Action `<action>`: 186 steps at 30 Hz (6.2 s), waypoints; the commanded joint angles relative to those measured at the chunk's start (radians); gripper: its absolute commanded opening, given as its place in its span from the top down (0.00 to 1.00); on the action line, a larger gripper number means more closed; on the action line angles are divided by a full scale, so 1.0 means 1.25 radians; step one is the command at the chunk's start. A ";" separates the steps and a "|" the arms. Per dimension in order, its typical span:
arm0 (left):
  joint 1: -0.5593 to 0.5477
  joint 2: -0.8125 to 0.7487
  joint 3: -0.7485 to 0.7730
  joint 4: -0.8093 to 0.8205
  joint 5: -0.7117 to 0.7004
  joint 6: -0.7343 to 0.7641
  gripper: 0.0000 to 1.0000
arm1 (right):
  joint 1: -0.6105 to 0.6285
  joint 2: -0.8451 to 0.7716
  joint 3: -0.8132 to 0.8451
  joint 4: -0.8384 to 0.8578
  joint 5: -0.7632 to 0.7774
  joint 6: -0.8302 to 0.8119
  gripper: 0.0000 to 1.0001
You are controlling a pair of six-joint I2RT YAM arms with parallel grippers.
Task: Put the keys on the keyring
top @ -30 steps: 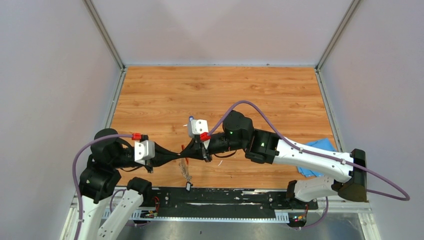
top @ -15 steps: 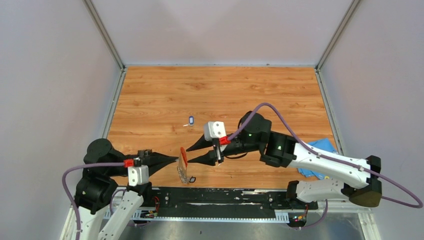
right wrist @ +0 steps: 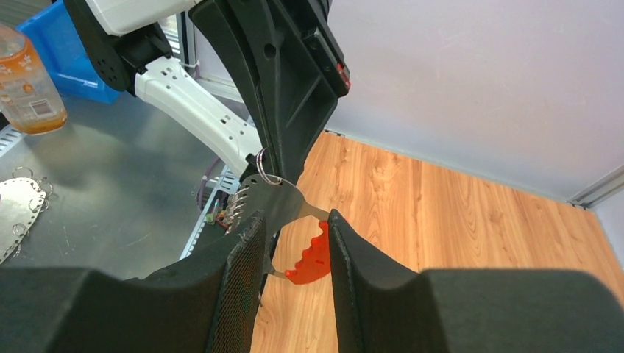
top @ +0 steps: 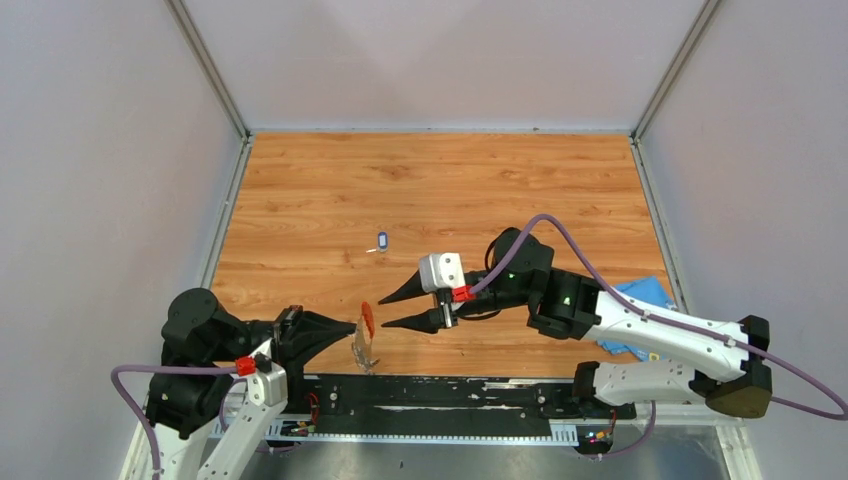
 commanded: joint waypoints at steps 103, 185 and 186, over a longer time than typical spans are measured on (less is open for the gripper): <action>0.003 0.072 -0.001 -0.149 -0.446 -0.171 1.00 | -0.327 0.648 0.055 0.104 0.154 0.037 1.00; 0.003 0.101 -0.001 -0.149 -0.391 -0.163 1.00 | -0.261 0.212 -0.429 0.184 0.074 0.225 1.00; 0.003 0.104 0.000 -0.149 -0.388 -0.162 1.00 | -0.260 0.198 -0.431 0.171 0.065 0.230 1.00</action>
